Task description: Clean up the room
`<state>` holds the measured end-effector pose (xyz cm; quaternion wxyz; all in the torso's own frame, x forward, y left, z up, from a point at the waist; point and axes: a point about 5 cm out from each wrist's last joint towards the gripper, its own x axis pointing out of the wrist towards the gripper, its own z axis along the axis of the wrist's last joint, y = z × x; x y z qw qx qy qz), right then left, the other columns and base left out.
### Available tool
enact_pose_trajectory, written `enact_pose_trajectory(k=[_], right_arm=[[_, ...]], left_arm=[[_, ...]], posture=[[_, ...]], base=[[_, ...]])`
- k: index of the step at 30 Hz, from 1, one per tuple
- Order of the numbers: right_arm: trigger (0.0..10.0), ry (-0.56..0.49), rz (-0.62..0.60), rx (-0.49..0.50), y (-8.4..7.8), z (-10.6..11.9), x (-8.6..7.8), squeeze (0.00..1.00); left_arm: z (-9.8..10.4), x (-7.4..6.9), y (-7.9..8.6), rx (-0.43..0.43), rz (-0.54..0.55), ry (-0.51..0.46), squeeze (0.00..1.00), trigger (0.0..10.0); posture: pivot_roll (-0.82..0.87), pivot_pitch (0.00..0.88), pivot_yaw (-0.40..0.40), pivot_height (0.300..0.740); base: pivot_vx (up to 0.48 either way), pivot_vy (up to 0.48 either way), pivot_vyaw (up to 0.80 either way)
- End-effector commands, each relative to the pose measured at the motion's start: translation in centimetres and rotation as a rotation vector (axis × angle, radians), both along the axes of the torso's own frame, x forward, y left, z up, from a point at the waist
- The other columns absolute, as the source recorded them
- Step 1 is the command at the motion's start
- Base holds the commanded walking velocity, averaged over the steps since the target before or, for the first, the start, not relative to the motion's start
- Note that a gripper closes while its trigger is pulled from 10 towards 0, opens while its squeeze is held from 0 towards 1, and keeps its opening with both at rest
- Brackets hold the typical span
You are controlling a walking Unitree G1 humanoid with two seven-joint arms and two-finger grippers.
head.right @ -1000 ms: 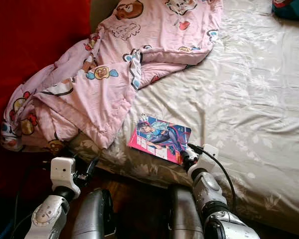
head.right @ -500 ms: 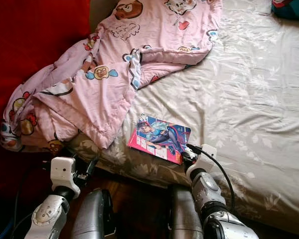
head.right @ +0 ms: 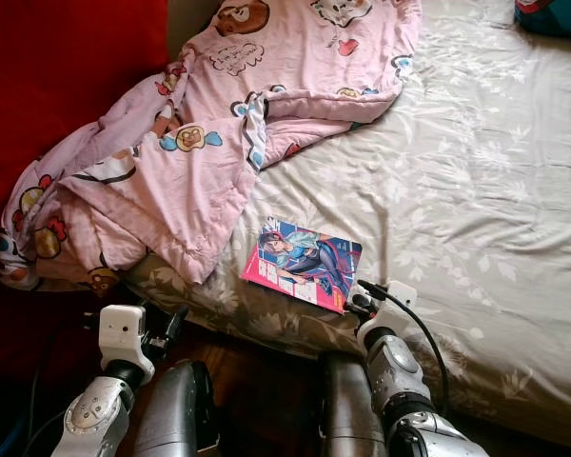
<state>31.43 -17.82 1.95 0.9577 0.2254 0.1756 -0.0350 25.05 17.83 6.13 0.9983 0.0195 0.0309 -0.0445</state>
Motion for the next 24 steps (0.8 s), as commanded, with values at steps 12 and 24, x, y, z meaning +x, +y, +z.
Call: enact_pose_trajectory(k=[12, 24], right_arm=[[10.0, -0.255, 0.177, -0.217, 0.6, 0.7, -3.0, 0.0], [10.0, -0.089, 0.236, -0.304, 0.6, -2.7, -5.9, 0.0]], left_arm=[[-3.6, -1.5, 1.1, -0.019, 0.089, 0.121, 0.0, 10.0], [-7.9, -3.4, 2.2, -0.121, 0.204, 0.305, 0.0, 10.0]], posture=[[-0.08, 0.257, -0.009, 0.598], [-0.07, 0.2, -0.009, 0.647]], base=[[0.0, 0.0, 0.0], [0.0, 0.0, 0.0]])
